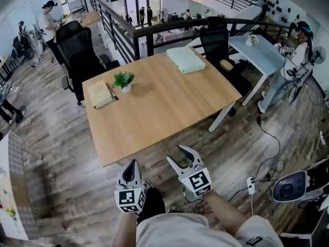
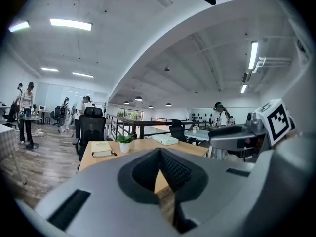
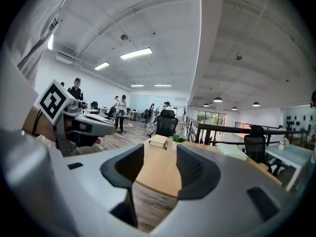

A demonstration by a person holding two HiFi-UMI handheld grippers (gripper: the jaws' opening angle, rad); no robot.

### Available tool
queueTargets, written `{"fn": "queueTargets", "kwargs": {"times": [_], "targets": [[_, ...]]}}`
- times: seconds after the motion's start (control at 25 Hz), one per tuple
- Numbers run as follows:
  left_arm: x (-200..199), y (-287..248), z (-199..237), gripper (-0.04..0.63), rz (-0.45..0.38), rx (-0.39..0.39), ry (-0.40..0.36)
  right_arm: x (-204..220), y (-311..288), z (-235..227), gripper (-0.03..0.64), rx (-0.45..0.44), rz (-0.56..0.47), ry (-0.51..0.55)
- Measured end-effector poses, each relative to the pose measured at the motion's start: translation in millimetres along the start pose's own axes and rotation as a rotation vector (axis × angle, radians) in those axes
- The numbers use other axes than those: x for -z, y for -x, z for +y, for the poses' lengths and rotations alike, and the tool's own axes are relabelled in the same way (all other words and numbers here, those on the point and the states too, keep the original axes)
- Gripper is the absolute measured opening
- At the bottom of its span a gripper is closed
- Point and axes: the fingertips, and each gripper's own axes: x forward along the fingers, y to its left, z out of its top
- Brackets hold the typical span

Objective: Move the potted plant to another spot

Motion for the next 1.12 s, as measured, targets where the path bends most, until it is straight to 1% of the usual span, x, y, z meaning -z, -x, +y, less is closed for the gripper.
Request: {"fn": "queueTargets", "kwargs": {"times": [0.16,0.24,0.32,0.4,0.52,0.6,0.64,0.72,0.8,0.88,1.04,1.12], "targets": [[-23.5,-47.4,32.4,0.011,-0.002,0.044,-0.005,-9.1,-48.6,-27.3,0.223,0.026,0.021,0.012],[-30.2,-68.4,45.9,0.011,0.006,0.087,-0.001,-13.3,-69.6,-38.3,0.229,0.040,0.037,0.040],[-33.5,-87.8,56.4,0.011,0.021,0.134,-0.016,-14.7,-88.7,-49.3,0.229,0.054,0.068,0.073],[-38.0,-102.3,64.7,0.011,0.041,0.160,-0.068,-17.0,-102.6,-59.0,0.239,0.056,0.109,0.096],[-53.7,-113.2,80.6,0.011,0.048,0.182,-0.165,-18.8,-118.0,-64.3,0.253,0.044,0.138,0.083],[-62.5,-122.7,88.7,0.011,0.031,0.192,-0.186,-17.8,-126.4,-69.7,0.253,0.036,0.136,0.063],[-64.2,-130.0,92.6,0.011,0.023,0.191,-0.181,-13.7,-131.8,-74.9,0.250,0.035,0.136,0.047],[-60.4,-148.9,104.1,0.011,0.024,0.167,-0.143,-0.6,-149.6,-85.8,0.252,0.026,0.156,0.016],[-48.9,-168.4,117.1,0.011,0.050,0.122,-0.085,7.9,-173.3,-92.3,0.258,-0.002,0.166,0.001],[-36.8,-184.7,120.4,0.011,0.081,0.087,-0.046,7.2,-191.5,-99.1,0.261,-0.034,0.148,0.010],[-28.4,-218.2,113.8,0.011,0.122,0.040,-0.017,10.5,-217.5,-135.3,0.270,-0.078,0.125,0.028],[-31.2,-237.5,114.7,0.011,0.134,0.004,-0.019,14.8,-231.6,-154.3,0.272,-0.124,0.116,0.025]]}}
